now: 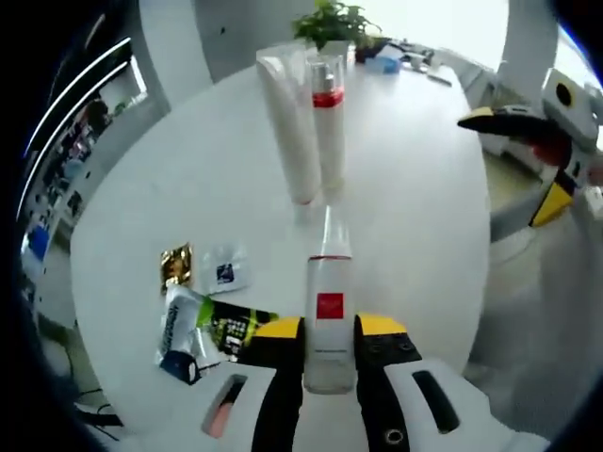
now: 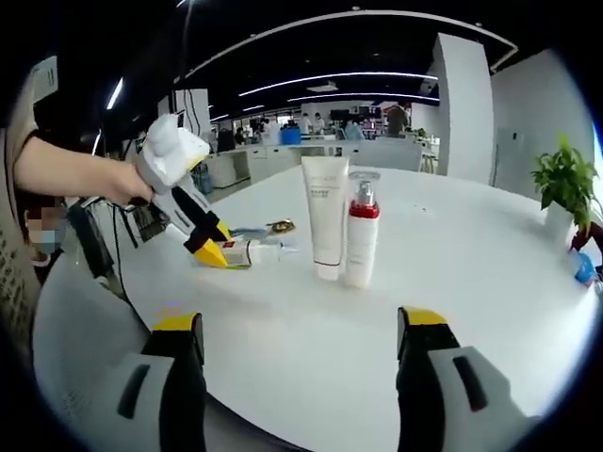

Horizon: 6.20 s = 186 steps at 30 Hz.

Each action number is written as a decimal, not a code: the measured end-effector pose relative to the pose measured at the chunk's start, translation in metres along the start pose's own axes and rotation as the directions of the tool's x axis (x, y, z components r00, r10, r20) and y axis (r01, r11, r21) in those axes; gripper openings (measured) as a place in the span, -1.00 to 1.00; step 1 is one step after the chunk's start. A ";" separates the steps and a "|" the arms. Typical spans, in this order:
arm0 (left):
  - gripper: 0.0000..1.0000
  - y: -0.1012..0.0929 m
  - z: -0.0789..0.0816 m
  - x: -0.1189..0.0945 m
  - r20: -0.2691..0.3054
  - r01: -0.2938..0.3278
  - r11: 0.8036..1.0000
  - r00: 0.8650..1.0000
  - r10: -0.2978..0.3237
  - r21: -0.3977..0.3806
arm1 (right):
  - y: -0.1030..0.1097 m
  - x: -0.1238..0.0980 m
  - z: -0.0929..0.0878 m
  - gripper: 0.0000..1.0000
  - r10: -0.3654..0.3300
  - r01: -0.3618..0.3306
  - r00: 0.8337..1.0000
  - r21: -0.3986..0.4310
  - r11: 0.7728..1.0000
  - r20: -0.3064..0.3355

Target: Arrange the skincare products in the storage area until every visible bottle or jar stands upright without overlapping.

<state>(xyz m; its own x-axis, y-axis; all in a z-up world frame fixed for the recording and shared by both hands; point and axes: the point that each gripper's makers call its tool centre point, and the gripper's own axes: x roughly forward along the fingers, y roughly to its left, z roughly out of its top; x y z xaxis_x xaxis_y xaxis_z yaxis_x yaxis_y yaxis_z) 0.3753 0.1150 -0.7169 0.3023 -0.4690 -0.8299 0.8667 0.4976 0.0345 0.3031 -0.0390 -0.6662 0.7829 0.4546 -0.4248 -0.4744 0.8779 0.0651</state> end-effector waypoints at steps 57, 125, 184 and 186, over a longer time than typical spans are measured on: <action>-0.67 -0.099 0.103 -0.054 0.483 -0.053 0.996 0.872 0.080 -0.071 | 0.001 0.012 0.079 -0.53 0.103 -0.328 0.926 0.637 0.697 0.364; -0.65 -0.144 0.102 -0.008 0.264 0.326 0.900 0.876 -0.402 0.289 | 0.043 -0.020 0.080 -0.63 0.751 -0.734 0.659 -0.184 0.653 0.039; -0.66 -0.115 0.073 0.092 0.259 0.222 0.937 0.921 -0.292 0.268 | -0.001 0.051 -0.007 -0.55 0.347 -0.349 0.937 -0.180 0.920 -0.045; -0.66 -0.113 0.074 0.094 0.262 0.219 0.937 0.920 -0.292 0.273 | -0.003 0.053 -0.005 -0.55 0.339 -0.341 0.940 -0.188 0.921 -0.043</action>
<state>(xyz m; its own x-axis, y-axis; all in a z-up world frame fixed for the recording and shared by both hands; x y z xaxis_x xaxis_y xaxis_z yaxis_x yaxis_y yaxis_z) 0.3356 -0.0391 -0.7570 0.1294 -0.7677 -0.6276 0.9864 0.1644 0.0023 0.3437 -0.0184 -0.6936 0.5574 0.7187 -0.4155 -0.7799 0.6249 0.0347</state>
